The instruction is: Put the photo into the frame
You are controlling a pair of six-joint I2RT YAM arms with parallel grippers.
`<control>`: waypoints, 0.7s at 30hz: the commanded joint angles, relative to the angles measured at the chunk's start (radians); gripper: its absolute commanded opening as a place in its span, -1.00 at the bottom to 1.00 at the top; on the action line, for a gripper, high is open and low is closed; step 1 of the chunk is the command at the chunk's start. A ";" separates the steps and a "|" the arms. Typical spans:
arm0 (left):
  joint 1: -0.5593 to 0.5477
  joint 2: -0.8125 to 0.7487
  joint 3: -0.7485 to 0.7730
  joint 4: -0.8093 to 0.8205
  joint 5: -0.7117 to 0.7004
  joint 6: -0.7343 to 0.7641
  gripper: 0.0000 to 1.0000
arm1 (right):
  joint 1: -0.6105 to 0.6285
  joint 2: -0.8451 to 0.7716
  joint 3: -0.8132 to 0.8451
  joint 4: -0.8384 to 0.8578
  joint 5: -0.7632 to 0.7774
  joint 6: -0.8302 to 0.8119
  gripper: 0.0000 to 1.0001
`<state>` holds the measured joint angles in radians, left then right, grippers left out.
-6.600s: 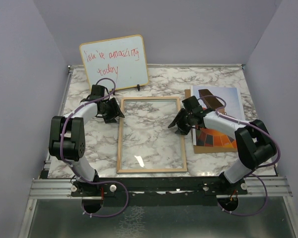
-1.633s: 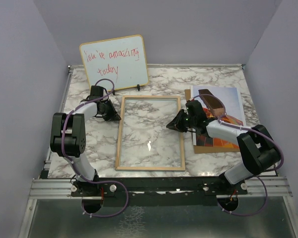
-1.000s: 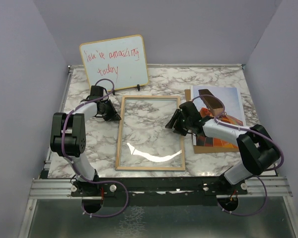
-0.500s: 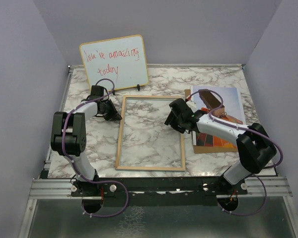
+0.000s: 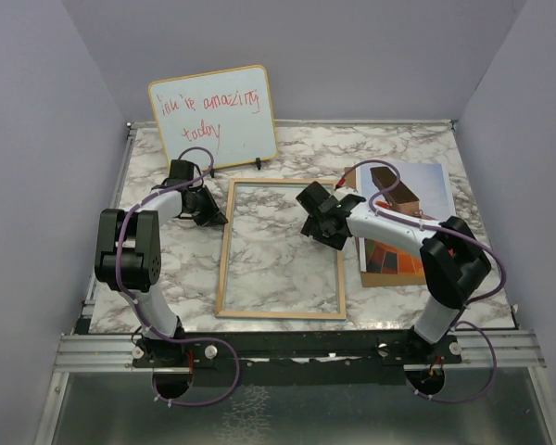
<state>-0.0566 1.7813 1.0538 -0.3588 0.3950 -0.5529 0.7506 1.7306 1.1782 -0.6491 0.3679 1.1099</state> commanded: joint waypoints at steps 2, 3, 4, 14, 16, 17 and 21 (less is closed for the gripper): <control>-0.026 0.073 -0.042 -0.058 -0.047 0.025 -0.75 | 0.027 0.047 0.071 -0.126 0.077 0.005 0.40; -0.026 0.075 -0.041 -0.058 -0.046 0.025 -0.75 | 0.029 0.053 0.081 -0.140 0.081 0.004 0.42; -0.026 0.076 -0.041 -0.058 -0.044 0.025 -0.75 | 0.031 0.057 0.090 -0.151 0.086 0.002 0.44; -0.026 0.087 -0.037 -0.059 -0.034 0.030 -0.75 | 0.056 0.112 0.194 -0.259 0.138 -0.002 0.53; -0.026 0.087 -0.038 -0.059 -0.034 0.031 -0.75 | 0.060 0.124 0.213 -0.282 0.150 -0.001 0.54; -0.026 0.087 -0.038 -0.059 -0.034 0.031 -0.75 | 0.063 0.129 0.221 -0.294 0.157 0.001 0.54; -0.026 0.087 -0.040 -0.059 -0.036 0.031 -0.75 | 0.067 0.136 0.242 -0.336 0.185 0.005 0.57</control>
<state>-0.0563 1.7859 1.0569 -0.3603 0.4007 -0.5522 0.8047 1.8477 1.3861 -0.8951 0.4789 1.1069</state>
